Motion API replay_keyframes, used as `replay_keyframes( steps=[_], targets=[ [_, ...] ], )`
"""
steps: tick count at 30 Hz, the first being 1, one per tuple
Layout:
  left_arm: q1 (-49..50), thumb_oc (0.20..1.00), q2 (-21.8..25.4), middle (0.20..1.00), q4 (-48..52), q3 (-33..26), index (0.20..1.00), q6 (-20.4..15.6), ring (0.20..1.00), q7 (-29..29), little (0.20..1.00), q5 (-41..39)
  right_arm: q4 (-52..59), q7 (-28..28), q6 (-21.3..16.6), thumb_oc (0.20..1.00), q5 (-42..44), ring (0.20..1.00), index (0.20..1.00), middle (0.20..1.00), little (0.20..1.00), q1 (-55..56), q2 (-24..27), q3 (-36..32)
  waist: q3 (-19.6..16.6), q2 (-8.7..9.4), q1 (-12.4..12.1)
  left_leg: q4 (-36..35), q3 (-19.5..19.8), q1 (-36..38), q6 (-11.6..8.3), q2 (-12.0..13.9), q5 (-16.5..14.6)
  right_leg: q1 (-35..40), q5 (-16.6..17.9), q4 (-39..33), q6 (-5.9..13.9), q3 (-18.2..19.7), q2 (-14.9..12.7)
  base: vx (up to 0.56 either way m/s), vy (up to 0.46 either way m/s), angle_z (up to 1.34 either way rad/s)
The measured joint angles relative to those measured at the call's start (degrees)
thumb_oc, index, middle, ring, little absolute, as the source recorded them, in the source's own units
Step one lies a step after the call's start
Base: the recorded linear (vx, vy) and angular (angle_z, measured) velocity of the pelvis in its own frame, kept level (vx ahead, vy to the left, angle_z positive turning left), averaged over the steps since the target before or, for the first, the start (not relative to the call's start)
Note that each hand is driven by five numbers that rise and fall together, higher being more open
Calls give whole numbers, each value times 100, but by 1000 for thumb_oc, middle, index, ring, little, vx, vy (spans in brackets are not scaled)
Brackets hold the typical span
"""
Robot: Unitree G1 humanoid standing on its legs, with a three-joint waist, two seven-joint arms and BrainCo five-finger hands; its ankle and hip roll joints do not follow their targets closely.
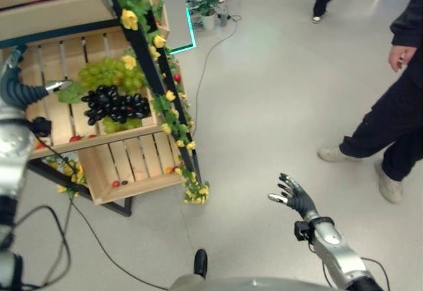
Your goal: Pick up the fruits from the basket on one side to the basket on the other side
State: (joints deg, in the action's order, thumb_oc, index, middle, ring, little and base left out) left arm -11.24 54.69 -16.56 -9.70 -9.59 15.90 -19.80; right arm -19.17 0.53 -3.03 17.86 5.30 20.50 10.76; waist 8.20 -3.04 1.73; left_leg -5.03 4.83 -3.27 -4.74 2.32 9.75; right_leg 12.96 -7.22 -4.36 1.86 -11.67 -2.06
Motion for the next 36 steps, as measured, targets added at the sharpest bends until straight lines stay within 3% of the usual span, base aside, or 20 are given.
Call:
replay_keyframes(
  steps=[1,2,5,8,13,14,20,28,36],
  targets=[
    [54,1000,-57,1000,18,-24,1000,-6,1000,-5,1000,-97,6,-2,1,1000,-34,1000,1000,1000,1000,-2,-6,-13,-2,7,-8,1,1,1,-1,4,-1,-2,-1,8,1,-2,6,0,0,0],
    [304,1000,-430,1000,367,-341,1000,-111,1000,-16,1000,-484,16,-3,1,1000,-60,1000,1000,1000,1000,17,-43,-83,-4,11,-19,-2,-2,9,0,3,-1,6,4,9,5,1,2,0,0,0],
    [645,1000,-533,1000,829,-356,1000,-136,1000,-254,1000,-913,17,-4,7,1000,-101,1000,1000,1000,1000,139,-61,-181,-17,54,-105,0,-4,16,0,9,-2,7,8,9,5,5,5,0,0,0],
    [949,1000,-1146,1000,1704,-480,1000,-224,1000,-500,1000,-1348,45,-7,52,1000,-160,1000,1000,1000,1000,236,-161,-316,-17,69,-132,-3,1,42,9,-17,-6,54,13,-6,12,4,-10,0,0,0],
    [1125,1000,-1980,1000,2486,-233,1000,-228,1000,-816,1000,-1724,110,-1,78,1000,-232,1000,1000,1000,1000,227,-174,-339,-20,97,-119,-1,11,57,11,-30,-5,81,16,-14,17,-6,-16,-2,13,0],
    [1212,1000,-2458,1000,2840,-92,1000,-213,1000,-913,1000,-1757,129,5,87,1000,-275,1000,1000,1000,1000,226,-180,-338,-14,117,-120,-1,10,55,13,-37,-4,90,17,-14,18,-6,-22,-9,38,0],
    [1599,1000,-3193,1000,3319,461,1000,-85,1000,-1339,1000,-1868,354,3,88,1000,-323,1000,1000,1000,1000,393,-200,-509,34,223,-82,3,-5,71,36,-28,-28,53,17,3,19,5,-34,-7,59,-3],
    [1628,1000,-3427,1000,3342,1209,1000,121,1000,-1552,1000,-1745,630,-106,81,1000,-325,1000,1000,1000,1000,430,-209,-640,66,347,-88,0,-182,70,75,-26,-63,-52,38,29,54,199,-93,-3,76,-13],
    [1568,1000,-3293,1000,3326,1517,1000,201,1000,-1645,1000,-1450,1063,-312,-32,1000,-324,1000,1000,1000,1000,639,-309,-1102,84,715,233,0,-729,85,155,-18,-182,-377,123,117,177,649,-243,-26,104,-37]
  ],
)
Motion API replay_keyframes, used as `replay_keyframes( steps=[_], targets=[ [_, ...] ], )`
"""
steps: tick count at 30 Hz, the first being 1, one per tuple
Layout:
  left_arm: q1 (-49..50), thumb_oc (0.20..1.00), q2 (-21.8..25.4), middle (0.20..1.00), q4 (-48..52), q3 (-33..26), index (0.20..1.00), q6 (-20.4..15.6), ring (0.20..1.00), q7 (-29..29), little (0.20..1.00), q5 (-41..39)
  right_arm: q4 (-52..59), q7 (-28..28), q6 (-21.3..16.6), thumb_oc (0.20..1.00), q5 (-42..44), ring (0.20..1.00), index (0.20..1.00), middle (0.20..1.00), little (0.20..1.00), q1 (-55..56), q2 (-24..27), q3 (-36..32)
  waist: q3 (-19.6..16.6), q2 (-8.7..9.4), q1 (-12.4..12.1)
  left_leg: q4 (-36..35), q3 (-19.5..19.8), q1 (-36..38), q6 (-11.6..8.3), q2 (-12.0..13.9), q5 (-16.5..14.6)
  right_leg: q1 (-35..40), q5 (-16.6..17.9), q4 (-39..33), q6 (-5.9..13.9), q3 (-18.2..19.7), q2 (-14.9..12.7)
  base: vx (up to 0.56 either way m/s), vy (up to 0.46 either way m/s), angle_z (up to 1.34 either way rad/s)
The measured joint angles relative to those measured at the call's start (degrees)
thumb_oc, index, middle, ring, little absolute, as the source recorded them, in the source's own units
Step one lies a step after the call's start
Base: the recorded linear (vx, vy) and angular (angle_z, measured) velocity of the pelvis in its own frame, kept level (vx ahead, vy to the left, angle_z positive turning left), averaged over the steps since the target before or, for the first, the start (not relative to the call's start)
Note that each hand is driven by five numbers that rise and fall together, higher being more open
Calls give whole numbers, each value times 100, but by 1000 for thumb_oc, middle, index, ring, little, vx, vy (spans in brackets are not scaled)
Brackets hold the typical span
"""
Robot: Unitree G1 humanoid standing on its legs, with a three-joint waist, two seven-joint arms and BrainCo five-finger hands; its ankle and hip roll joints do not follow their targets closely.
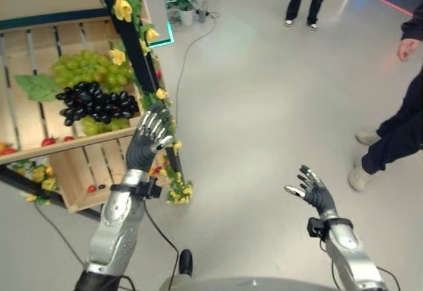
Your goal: Pick up the fruits from the basket on one side to the basket on the other side
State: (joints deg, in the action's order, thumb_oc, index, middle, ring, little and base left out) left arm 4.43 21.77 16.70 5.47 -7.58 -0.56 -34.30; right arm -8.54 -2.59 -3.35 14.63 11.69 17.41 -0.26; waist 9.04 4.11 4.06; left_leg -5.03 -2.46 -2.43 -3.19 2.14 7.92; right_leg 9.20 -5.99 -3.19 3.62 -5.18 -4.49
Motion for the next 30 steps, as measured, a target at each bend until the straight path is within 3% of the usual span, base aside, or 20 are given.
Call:
replay_keyframes(
  steps=[4,6,7,8,10,11,12,13,14,15,16,17,18,20,23,24,25,26,27,30],
  targets=[
    [-28,1000,74,1000,-5,1,1000,52,1000,0,1000,230,194,-46,-41,1000,3,1000,1000,1000,1000,138,-161,-148,36,119,118,-2,-387,-55,30,73,-56,-350,91,117,70,189,-51,-163,23,-63],
    [8,1000,187,1000,-37,-83,1000,50,1000,8,1000,258,69,-73,-53,1000,4,1000,1000,1000,1000,-76,-229,-112,111,60,-97,-3,-892,-12,10,389,-95,-780,338,319,368,-188,37,-209,1,-154],
    [-5,1000,250,1000,-90,-154,1000,62,1000,32,1000,272,139,-102,-73,1000,4,1000,1000,1000,1000,-206,-292,-101,111,70,-199,17,-921,-24,-58,458,-163,-996,514,233,392,-563,-45,-157,57,-156],
    [-208,1000,238,1000,-271,-161,1000,66,1000,53,1000,330,124,-173,-152,1000,5,1000,1000,1000,1000,-225,-304,-101,107,113,-176,12,-1020,1,-45,432,-170,-939,591,165,225,-1470,-391,-70,45,-119],
    [-389,1000,192,1000,-315,-59,1000,70,1000,97,1000,377,180,-196,-155,1000,6,1000,1000,1000,1000,-144,-341,-91,34,228,-59,36,-1114,7,-73,397,-251,-873,789,160,381,-1474,-646,-83,-10,-28],
    [-465,1000,173,1000,-322,-9,1000,69,1000,108,1000,383,179,-206,-154,1000,7,1000,1000,1000,1000,-124,-351,-87,48,208,-74,43,-1143,32,-129,445,-223,-883,802,163,398,-1387,-617,-147,-50,-43],
    [-542,1000,61,1000,-347,94,1000,69,1000,145,1000,403,195,-222,-153,1000,7,1000,1000,1000,1000,-131,-325,-91,117,102,-55,83,-1379,117,-215,607,-189,-956,863,166,308,-1319,-480,-176,-35,-95],
    [-486,1000,43,1000,-360,74,1000,71,1000,169,1000,423,189,-224,-148,1000,7,1000,1000,1000,1000,-223,-326,-60,149,24,-218,50,-1699,268,-269,716,-216,-998,968,136,215,-1464,-440,-113,-20,-119],
    [-470,1000,53,1000,-386,66,1000,76,1000,177,1000,424,196,-237,-147,1000,7,1000,1000,1000,1000,-258,-328,-52,162,0,-187,74,-1876,345,-309,767,-227,-1033,997,46,212,-1587,-440,-93,-2,-121],
    [-428,1000,20,1000,-449,32,1000,85,1000,182,1000,425,169,-257,-145,1000,6,1000,1000,1000,1000,-331,-304,-31,161,-118,-316,56,-2097,459,-316,898,-266,-942,902,-4,131,-2047,-509,-64,-7,-131],
    [-422,1000,-24,1000,-490,9,1000,131,1000,195,1000,430,149,-302,-137,1000,6,1000,1000,1000,1000,-387,-287,-35,143,-236,-401,91,-2450,612,-412,1081,-275,-909,782,308,34,-2985,-715,-128,-39,-159],
    [-423,1000,-51,1000,-495,-49,1000,131,1000,214,1000,430,220,-312,-138,1000,6,1000,1000,1000,1000,-416,-283,-31,114,-214,-497,201,-2669,758,-507,1154,-347,-955,643,1085,75,-3633,-1208,-125,-75,-150],
    [-407,1000,-38,1000,-511,-125,1000,129,1000,231,1000,430,226,-321,-139,1000,5,1000,1000,1000,1000,-467,-275,-4,102,-197,-539,280,-2808,845,-585,1162,-407,-1020,570,1445,247,-3880,-1379,-102,-178,-143],
    [-379,1000,-93,1000,-686,-212,1000,135,1000,269,1000,429,263,-393,-141,1000,6,1000,1000,1000,1000,-587,-175,130,11,-305,-499,515,-2822,898,-437,1413,-305,-1095,489,1505,95,-3695,-1127,-87,-298,-97],
    [-327,1000,-313,1000,-934,-199,1000,139,1000,288,1000,426,420,-427,-140,1000,2,1000,1000,1000,1000,-454,-22,93,-68,-382,-388,1359,-2812,750,-438,1770,-315,-1045,493,1231,-42,-3193,-857,-55,-198,-61],
    [-322,1000,-332,1000,-977,-174,1000,141,1000,285,1000,424,465,-437,-149,1000,3,1000,1000,1000,1000,-393,0,62,-109,-394,-266,1401,-2774,689,-486,1775,-393,-1044,488,1195,-52,-3151,-832,-67,-189,-41],
    [-361,1000,-389,1000,-977,-78,1000,142,1000,283,1000,420,542,-446,-151,1000,2,1000,1000,1000,1000,-281,126,-64,-161,-504,-86,1018,-2728,664,-474,1602,-377,-1073,483,1175,-50,-3064,-766,-75,-166,-28],
    [-367,1000,-411,1000,-975,-39,1000,140,1000,281,1000,419,543,-445,-150,1000,2,1000,1000,1000,1000,-247,187,-124,-187,-617,-41,865,-2857,682,-497,1574,-428,-1099,482,1171,-48,-2994,-685,-97,-144,-27],
    [-422,1000,-441,1000,-1000,46,1000,139,1000,284,1000,417,561,-479,-152,1000,-5,1000,1000,1000,1000,-93,192,-231,-273,-714,193,749,-2994,737,-525,1603,-473,-1199,456,1177,-15,-2902,-555,-119,-159,-29],
    [-456,1000,-459,1000,-1031,54,1000,122,1000,287,1000,399,578,-495,-152,1000,-57,1000,1000,1000,1000,-32,191,-221,-256,-753,178,778,-2888,772,-479,1589,-444,-1473,482,1235,-55,-2504,-491,-98,-217,-65]
  ],
)
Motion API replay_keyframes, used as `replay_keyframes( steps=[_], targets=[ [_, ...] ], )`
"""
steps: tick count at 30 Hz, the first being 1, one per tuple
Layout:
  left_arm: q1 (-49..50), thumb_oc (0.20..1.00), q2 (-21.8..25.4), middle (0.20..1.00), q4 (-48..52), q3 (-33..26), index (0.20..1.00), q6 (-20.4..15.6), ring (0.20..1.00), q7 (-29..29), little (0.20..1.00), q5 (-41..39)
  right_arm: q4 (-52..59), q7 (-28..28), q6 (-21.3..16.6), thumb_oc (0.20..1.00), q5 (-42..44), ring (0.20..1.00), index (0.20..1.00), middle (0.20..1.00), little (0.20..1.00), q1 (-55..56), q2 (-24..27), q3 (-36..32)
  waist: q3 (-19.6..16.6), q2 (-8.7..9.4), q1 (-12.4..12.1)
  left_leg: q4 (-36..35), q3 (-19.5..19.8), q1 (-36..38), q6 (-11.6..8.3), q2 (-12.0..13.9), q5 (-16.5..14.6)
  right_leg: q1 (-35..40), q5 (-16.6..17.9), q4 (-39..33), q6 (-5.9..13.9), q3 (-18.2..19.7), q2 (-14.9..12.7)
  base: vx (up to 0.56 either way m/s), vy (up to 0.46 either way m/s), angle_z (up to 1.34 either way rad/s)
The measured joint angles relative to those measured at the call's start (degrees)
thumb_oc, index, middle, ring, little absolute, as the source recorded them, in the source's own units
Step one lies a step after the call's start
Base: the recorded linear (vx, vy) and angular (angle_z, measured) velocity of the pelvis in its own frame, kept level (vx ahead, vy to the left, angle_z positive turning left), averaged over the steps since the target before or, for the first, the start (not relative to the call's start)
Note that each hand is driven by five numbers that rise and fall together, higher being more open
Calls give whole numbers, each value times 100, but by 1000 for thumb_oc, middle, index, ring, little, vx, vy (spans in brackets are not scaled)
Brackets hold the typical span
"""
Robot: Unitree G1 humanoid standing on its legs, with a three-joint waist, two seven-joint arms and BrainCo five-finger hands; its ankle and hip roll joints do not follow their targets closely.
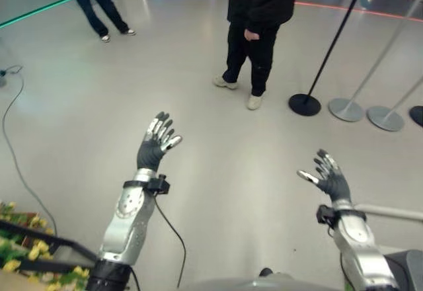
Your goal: Pick up the fruits from the basket on one side to the basket on the other side
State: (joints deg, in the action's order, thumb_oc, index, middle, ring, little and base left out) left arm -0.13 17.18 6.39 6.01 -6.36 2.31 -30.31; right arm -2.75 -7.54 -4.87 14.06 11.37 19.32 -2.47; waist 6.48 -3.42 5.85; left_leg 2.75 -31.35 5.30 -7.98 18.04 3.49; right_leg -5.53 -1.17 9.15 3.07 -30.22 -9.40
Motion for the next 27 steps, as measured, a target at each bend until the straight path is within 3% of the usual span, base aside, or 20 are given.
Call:
replay_keyframes(
  steps=[1,3,4,5,6,7,8,9,10,11,12,13,14,15,17,18,22,24,26,27],
  targets=[
    [-7,1000,-28,1000,-19,3,1000,-1,1000,2,1000,-8,-12,-15,-13,1000,-1,1000,1000,1000,1000,-34,-8,-8,49,-1,-18,53,393,36,121,-65,29,-148,53,18,-70,200,53,-31,-343,-146],
    [244,1000,-20,1000,32,-265,1000,-66,1000,25,1000,-32,-196,41,-21,1000,-1,1000,1000,1000,1000,-348,-86,287,175,256,-306,811,1295,-36,479,-156,-94,-357,112,106,-453,535,149,48,-225,-222],
    [295,1000,5,1000,-252,-290,1000,-35,1000,41,1000,-36,-189,79,-84,1000,1,1000,1000,1000,1000,-497,-104,339,260,432,-471,1105,2301,-114,80,-605,-662,-200,255,-278,-518,1049,122,137,-146,-210],
    [328,1000,-38,1000,-234,-281,1000,-25,1000,41,1000,-36,-146,83,-146,1000,2,1000,1000,1000,1000,-485,-31,335,282,469,-353,1050,2633,-263,-12,-815,-835,-141,277,-420,-493,1136,126,176,-202,-168],
    [312,1000,-75,1000,-231,-250,1000,-31,1000,35,1000,-35,-142,89,-167,1000,2,1000,1000,1000,1000,-461,24,283,290,444,-371,1023,2852,-401,-39,-995,-849,-132,301,-444,-459,1270,152,161,-171,-117],
    [319,1000,-148,1000,-154,-259,1000,-40,1000,-8,1000,-36,-135,117,-164,1000,11,1000,1000,1000,1000,-340,120,163,298,418,-346,1147,3175,-742,113,-1434,-855,-176,306,-410,-477,1620,243,138,-132,-127],
    [305,1000,-171,1000,-146,-260,1000,-52,1000,-15,1000,-36,-76,156,-163,1000,11,1000,1000,1000,1000,-323,173,118,291,335,-384,1146,3176,-923,335,-1563,-707,-184,323,-347,-425,1750,281,145,-85,-155],
    [310,1000,-274,1000,-157,-263,1000,-55,1000,-13,1000,-36,69,201,-198,1000,12,1000,1000,1000,1000,-74,376,109,253,-11,-294,915,3225,-1238,662,-1602,-801,-202,297,-324,-397,1778,618,151,-41,-142],
    [320,1000,-237,1000,-215,-290,1000,-79,1000,-11,1000,-37,-20,218,-201,1000,14,1000,1000,1000,1000,-33,339,148,246,-66,-431,1097,3281,-1275,575,-1598,-973,-422,172,161,-390,1985,719,164,-13,-164],
    [379,1000,-180,1000,-321,-335,1000,-60,1000,2,1000,-37,-29,261,-173,1000,14,1000,1000,1000,1000,121,254,244,197,18,-442,1120,3146,-1273,584,-1576,-1073,-862,-532,1805,-258,2244,708,180,7,-113],
    [446,1000,-155,1000,-294,-317,1000,-61,1000,3,1000,-37,-38,286,-161,1000,13,1000,1000,1000,1000,185,195,262,175,136,-358,1082,3233,-1236,558,-1724,-1074,-841,-846,2074,-175,2277,672,172,26,-88],
    [524,1000,-110,1000,-353,-272,1000,-81,1000,-9,1000,-32,-79,305,-137,1000,19,1000,1000,1000,1000,175,100,303,187,333,-360,1004,3447,-1057,577,-1999,-1056,-577,-1273,1533,-450,2535,603,211,30,-53],
    [538,1000,-139,1000,-493,-251,1000,-63,1000,4,1000,-36,-181,343,-127,1000,18,1000,1000,1000,1000,52,90,326,228,268,-370,957,3694,-996,606,-2030,-1015,-455,-1190,1352,-433,2606,680,150,16,-84],
    [541,1000,-212,1000,-663,-221,1000,-4,1000,4,1000,-37,-189,380,-112,1000,19,1000,1000,1000,1000,-29,105,332,269,126,-325,817,3957,-848,506,-1977,-969,-347,-1090,1109,-450,2756,750,147,13,-50],
    [523,1000,-283,1000,-665,-219,1000,-6,1000,4,1000,-38,-201,406,-93,1000,19,1000,1000,1000,1000,-37,141,345,319,104,-377,1060,4039,-990,520,-2075,-929,-264,-983,1003,-431,2915,751,135,22,-32],
    [489,1000,-318,1000,-664,-203,1000,-9,1000,7,1000,-37,-227,414,-90,1000,20,1000,1000,1000,1000,-83,154,344,430,153,-363,1672,4104,-1266,501,-2209,-948,-15,-920,668,-501,3230,752,203,36,-27],
    [454,1000,-288,1000,-649,-206,1000,-11,1000,35,1000,-36,-241,399,-90,1000,20,1000,1000,1000,1000,-271,118,314,504,165,-432,364,4488,-1555,662,-2294,-684,699,-680,-252,-429,3868,697,195,43,-27],
    [461,1000,-291,1000,-624,-208,1000,-14,1000,42,1000,-35,-241,395,-99,1000,20,1000,1000,1000,1000,-340,140,311,520,79,-558,54,4714,-1602,582,-2185,-460,829,-636,-371,-340,4172,756,232,115,-84],
    [519,1000,-285,1000,-599,-227,1000,-16,1000,62,1000,-32,-234,403,-96,1000,12,1000,1000,1000,1000,-417,179,333,523,-143,-674,93,5076,-1527,448,-2042,-305,995,-836,-420,-238,4567,901,268,199,-133],
    [546,1000,-241,1000,-594,-278,1000,-14,1000,66,1000,-33,-203,418,-93,1000,10,1000,1000,1000,1000,-442,137,374,508,-27,-763,244,5029,-1385,424,-2254,-154,976,-932,-362,-125,4951,730,182,166,-148]
  ],
)
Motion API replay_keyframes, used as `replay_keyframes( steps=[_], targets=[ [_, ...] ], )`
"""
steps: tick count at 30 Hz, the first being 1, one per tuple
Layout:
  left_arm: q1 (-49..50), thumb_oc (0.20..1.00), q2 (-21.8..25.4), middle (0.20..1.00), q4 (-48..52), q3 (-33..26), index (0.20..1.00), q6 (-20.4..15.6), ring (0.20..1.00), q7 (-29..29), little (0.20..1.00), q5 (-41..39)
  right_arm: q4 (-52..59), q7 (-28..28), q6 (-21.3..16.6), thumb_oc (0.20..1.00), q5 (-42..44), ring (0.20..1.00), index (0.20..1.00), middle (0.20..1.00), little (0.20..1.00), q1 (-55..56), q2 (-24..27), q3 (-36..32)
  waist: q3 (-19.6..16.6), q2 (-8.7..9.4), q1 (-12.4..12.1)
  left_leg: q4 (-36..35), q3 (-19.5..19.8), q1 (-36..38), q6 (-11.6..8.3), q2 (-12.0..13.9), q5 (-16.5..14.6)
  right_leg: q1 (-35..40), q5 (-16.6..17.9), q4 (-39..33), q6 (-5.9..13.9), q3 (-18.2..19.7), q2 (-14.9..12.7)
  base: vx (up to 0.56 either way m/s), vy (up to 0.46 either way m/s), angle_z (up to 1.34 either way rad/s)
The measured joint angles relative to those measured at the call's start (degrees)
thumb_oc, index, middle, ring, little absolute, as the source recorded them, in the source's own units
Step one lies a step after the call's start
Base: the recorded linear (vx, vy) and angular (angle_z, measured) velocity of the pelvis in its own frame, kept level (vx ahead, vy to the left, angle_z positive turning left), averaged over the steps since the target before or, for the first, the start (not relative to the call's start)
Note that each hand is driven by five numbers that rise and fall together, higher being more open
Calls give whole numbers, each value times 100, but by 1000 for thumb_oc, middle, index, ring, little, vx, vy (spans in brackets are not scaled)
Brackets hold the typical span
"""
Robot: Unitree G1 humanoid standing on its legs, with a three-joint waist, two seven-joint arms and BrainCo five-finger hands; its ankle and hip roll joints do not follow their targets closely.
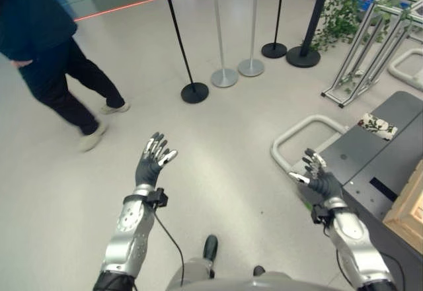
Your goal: Pick up the fruits from the basket on one side to the basket on the other side
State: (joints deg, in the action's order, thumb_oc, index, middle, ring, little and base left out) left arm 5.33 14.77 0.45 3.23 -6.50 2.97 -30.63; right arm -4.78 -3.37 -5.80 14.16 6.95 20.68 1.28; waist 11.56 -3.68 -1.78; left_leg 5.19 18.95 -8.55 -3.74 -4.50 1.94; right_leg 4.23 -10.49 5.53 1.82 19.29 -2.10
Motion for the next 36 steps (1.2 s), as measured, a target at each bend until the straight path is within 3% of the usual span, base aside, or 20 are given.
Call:
replay_keyframes(
  steps=[2,3,4,6,8,9,10,12,14,16,17,20,22,23,24,26,27,29,32,36],
  targets=[
    [-37,1000,100,1000,65,-43,1000,-6,1000,30,1000,4,99,35,-2,1000,-1,1000,1000,1000,1000,34,-76,-9,-19,191,-59,-164,-255,117,341,-147,178,-53,28,31,180,-66,-137,204,217,-136],
    [-147,1000,150,1000,70,33,1000,-5,1000,44,1000,9,141,31,-8,1000,0,1000,1000,1000,1000,99,-108,-61,-6,257,100,-195,-318,128,392,-179,164,-25,75,-13,220,-194,-160,204,204,-94],
    [-344,1000,204,1000,65,122,1000,-3,1000,56,1000,15,120,3,14,1000,0,1000,1000,1000,1000,101,-230,-116,44,369,54,-232,-482,182,491,-250,161,-24,123,-21,288,-540,-226,154,106,-47],
    [-578,1000,212,1000,52,224,1000,2,1000,59,1000,41,133,-10,30,1000,1,1000,1000,1000,1000,112,-288,-86,44,380,257,-270,-515,315,548,-313,107,138,333,-191,595,-662,-314,196,153,-45],
    [-624,1000,239,1000,53,227,1000,-4,1000,58,1000,66,127,-14,32,1000,1,1000,1000,1000,1000,99,-352,-91,57,385,215,-343,-710,492,699,-257,18,78,260,91,704,-640,-303,61,130,-54],
    [-706,1000,297,1000,58,250,1000,-15,1000,98,1000,69,127,-15,31,1000,7,1000,1000,1000,1000,147,-384,-85,67,446,315,-391,-829,578,754,-199,-26,-226,238,558,790,-712,-198,57,161,-91],
    [-684,1000,450,1000,52,245,1000,-12,1000,121,1000,127,39,-11,30,1000,34,1000,1000,1000,1000,-3,-460,-60,86,422,265,-461,-1049,603,790,-16,-44,-754,237,1339,1027,-888,-72,63,104,-104],
    [-681,1000,574,1000,8,227,1000,4,1000,163,1000,253,-34,-11,30,1000,66,1000,1000,1000,1000,-66,-528,-57,138,504,231,-502,-1266,670,811,98,-90,-1275,359,2142,1228,-1630,-214,72,104,-83],
    [-613,1000,550,1000,-34,234,1000,58,1000,194,1000,291,-41,-24,41,1000,79,1000,1000,1000,1000,41,-514,-66,161,517,342,-586,-1368,878,803,227,-114,-1492,339,2437,1141,-2295,-468,112,76,-41],
    [-580,1000,564,1000,-26,189,1000,58,1000,206,1000,291,-48,-22,47,1000,82,1000,1000,1000,1000,43,-547,-59,155,541,354,-671,-1847,953,790,339,-125,-1482,342,2122,1067,-2998,-828,136,-7,-46],
    [-501,1000,546,1000,-21,74,1000,59,1000,213,1000,290,-59,-26,53,1000,102,1000,1000,1000,1000,-1,-606,-58,140,560,282,-776,-2367,1012,735,460,-133,-1478,428,1666,943,-3558,-1040,137,-27,-81],
    [-380,1000,578,1000,-38,-4,1000,68,1000,215,1000,291,-48,-55,47,1000,113,1000,1000,1000,1000,-9,-668,-63,82,726,242,-868,-2669,1015,576,511,-161,-1524,618,643,934,-3564,-1080,165,-13,-80],
    [-414,1000,560,1000,-105,14,1000,67,1000,210,1000,293,-79,-79,48,1000,117,1000,1000,1000,1000,52,-674,-69,86,823,333,-979,-2831,1112,455,532,-169,-1566,950,25,885,-3661,-1096,147,-36,-42],
    [-408,1000,537,1000,-184,14,1000,67,1000,210,1000,293,-85,-79,48,1000,118,1000,1000,1000,1000,37,-682,-69,85,826,414,-1013,-2869,1181,422,535,-230,-1561,1089,-223,851,-3850,-1134,198,-52,-31],
    [-365,1000,546,1000,-261,14,1000,70,1000,207,1000,296,-98,-89,47,1000,115,1000,1000,1000,1000,100,-683,-69,45,922,552,-1014,-2975,1331,216,530,-282,-1547,1380,-566,786,-4069,-1173,211,-51,-32],
    [-231,1000,508,1000,-267,-9,1000,68,1000,210,1000,296,-207,-86,49,1000,109,1000,1000,1000,1000,114,-676,-62,52,873,522,-1015,-3200,1587,20,657,-386,-1476,1707,-428,505,-4459,-1188,205,-48,-78],
    [-59,1000,465,1000,-251,3,1000,69,1000,206,1000,297,-240,-88,57,1000,108,1000,1000,1000,1000,143,-622,-63,8,690,431,-1018,-3088,1811,-219,886,-571,-1431,1995,-348,77,-4557,-923,180,-59,-111],
    [-163,1000,281,1000,-262,28,1000,70,1000,189,1000,300,-233,-86,57,1000,108,1000,1000,1000,1000,119,-424,-106,40,416,572,-992,-2962,1848,-246,1173,-651,-1471,1815,-167,-174,-4508,-617,225,-100,-63],
    [-388,1000,114,1000,-294,14,1000,70,1000,155,1000,299,-241,-74,77,1000,106,1000,1000,1000,1000,115,-249,-167,63,339,631,-646,-2975,1952,-227,1304,-636,-1509,1412,153,-203,-4376,-441,228,-104,-37],
    [-289,1000,76,1000,-423,19,1000,69,1000,143,1000,296,-137,-10,82,1000,109,1000,1000,1000,1000,148,-134,-174,0,258,675,251,-2787,1889,-235,1302,-643,-1182,1250,159,-283,-4143,-474,131,-111,-34]
  ],
)
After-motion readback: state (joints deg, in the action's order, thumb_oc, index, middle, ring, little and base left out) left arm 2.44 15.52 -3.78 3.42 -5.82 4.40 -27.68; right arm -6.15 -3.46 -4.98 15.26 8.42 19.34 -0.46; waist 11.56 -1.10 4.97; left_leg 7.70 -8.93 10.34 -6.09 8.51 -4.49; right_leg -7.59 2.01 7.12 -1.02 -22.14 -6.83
